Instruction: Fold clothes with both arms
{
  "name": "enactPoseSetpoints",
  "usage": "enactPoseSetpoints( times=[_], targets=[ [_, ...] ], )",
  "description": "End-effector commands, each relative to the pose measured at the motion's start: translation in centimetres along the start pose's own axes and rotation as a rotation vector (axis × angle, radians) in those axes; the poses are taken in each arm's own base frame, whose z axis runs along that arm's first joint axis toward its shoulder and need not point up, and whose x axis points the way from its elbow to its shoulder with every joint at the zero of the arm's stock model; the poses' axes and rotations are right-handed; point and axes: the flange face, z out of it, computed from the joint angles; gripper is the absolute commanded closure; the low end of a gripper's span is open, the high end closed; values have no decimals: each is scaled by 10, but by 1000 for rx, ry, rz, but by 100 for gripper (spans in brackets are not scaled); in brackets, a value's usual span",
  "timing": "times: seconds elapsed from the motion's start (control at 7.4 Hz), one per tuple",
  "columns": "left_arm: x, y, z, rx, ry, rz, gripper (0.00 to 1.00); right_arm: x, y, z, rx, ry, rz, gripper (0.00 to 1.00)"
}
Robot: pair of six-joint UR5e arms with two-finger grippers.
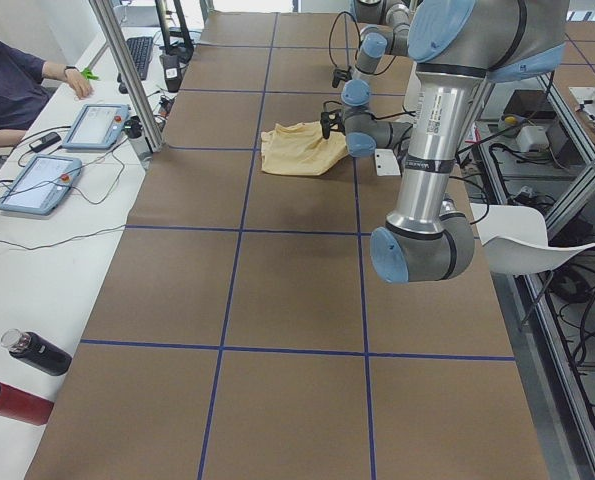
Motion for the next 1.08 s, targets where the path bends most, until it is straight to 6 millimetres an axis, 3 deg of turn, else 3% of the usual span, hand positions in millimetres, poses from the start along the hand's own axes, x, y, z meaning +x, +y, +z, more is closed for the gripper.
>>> enactPoseSetpoints(
  times=[0.0,0.14,0.41,0.68,0.95],
  targets=[
    [3,-20,-8,28,-19,-10,100,8,-38,1,45,15,34,100],
    [8,-36,-20,60,-16,35,100,11,-55,-1,66,18,35,100],
    [37,-76,-43,128,-57,74,100,8,-82,2,89,27,52,100],
    [46,-110,-44,172,-80,85,100,-12,-109,21,119,56,65,100],
    [58,-151,-22,201,-127,79,100,-20,-140,36,149,89,61,100]
  ],
)
